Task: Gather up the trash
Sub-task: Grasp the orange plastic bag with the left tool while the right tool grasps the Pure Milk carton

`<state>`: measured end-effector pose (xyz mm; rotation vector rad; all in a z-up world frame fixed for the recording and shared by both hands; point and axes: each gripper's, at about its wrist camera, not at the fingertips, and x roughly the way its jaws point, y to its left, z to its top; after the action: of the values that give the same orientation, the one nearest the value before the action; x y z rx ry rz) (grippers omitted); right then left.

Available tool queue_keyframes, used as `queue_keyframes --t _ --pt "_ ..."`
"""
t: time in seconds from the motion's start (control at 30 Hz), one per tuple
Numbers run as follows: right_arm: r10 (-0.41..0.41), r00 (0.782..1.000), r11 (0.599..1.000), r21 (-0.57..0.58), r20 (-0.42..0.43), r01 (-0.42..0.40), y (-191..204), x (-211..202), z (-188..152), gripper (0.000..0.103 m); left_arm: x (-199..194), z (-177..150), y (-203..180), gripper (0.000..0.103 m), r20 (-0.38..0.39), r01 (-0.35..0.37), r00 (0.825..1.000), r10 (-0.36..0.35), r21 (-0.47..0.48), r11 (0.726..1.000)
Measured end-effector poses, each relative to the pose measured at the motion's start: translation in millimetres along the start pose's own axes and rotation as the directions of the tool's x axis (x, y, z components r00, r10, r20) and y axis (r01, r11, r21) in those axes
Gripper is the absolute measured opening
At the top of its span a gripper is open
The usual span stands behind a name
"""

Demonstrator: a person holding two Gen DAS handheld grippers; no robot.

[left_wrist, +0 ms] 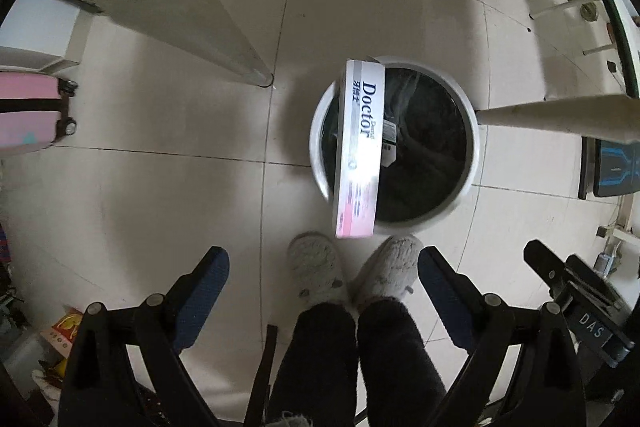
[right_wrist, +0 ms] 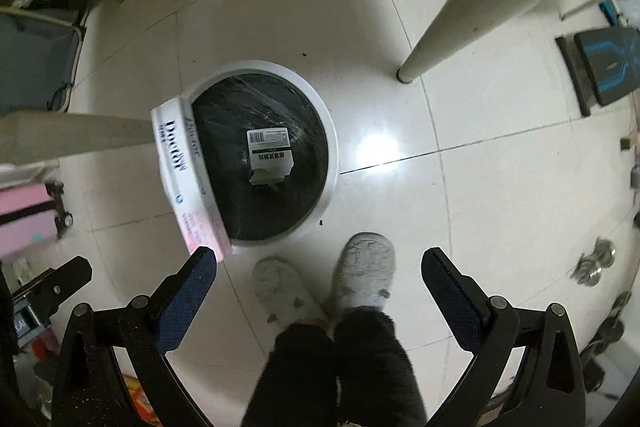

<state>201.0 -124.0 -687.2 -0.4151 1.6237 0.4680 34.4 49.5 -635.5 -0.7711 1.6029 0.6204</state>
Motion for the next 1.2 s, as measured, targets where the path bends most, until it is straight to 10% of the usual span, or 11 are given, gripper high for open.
queue_keyframes --t 0.37,0.63,0.9,1.2 --pt "0.052 0.995 0.995 -0.084 0.081 -0.045 14 -192 -50 0.103 -174 -56 -8 0.096 0.127 0.009 0.992 -0.011 0.019 1.0" --pt "0.161 0.973 0.987 -0.032 0.165 -0.158 10 -330 -30 0.103 -306 -23 -14 0.096 0.323 0.039 0.946 -0.035 -0.007 0.999" --pt "0.237 0.932 0.97 -0.007 0.274 -0.245 -3 -432 76 0.103 -370 81 -29 0.096 0.424 0.03 0.906 0.01 -0.087 0.996" --pt "0.321 0.937 0.944 -0.134 0.14 -0.303 87 -409 244 0.088 -362 172 -21 0.096 0.314 0.031 0.948 0.044 -0.229 0.973"
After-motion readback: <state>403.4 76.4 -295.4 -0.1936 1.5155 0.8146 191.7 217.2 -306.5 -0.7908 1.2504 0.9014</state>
